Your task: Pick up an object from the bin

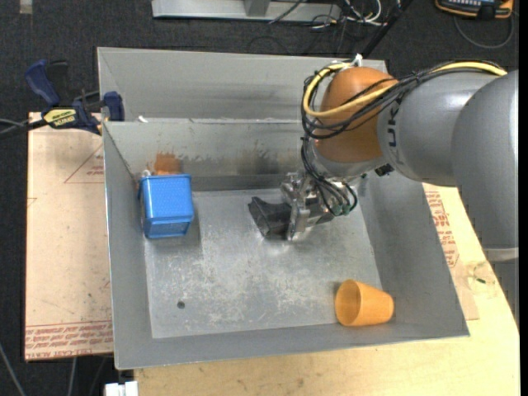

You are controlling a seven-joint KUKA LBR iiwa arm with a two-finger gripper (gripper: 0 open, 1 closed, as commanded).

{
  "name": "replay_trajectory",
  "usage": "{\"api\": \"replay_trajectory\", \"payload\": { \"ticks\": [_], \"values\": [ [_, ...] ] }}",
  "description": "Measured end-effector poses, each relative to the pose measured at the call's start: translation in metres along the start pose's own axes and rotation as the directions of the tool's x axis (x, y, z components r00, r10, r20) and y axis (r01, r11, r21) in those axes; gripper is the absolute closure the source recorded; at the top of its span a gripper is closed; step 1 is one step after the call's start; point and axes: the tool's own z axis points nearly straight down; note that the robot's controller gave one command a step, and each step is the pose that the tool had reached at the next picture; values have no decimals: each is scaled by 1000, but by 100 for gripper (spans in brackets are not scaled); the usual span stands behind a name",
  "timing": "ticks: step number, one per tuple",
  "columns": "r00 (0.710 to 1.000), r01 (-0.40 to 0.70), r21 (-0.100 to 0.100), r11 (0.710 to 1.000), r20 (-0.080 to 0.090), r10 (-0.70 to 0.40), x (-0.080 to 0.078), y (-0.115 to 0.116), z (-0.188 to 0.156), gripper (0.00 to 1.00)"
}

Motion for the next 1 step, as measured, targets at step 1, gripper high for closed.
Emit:
{"api": "replay_trajectory", "payload": {
  "ticks": [1],
  "values": [
    [1000,0,1,1000,-5,0,1,0,-4,100]
  ]
}}
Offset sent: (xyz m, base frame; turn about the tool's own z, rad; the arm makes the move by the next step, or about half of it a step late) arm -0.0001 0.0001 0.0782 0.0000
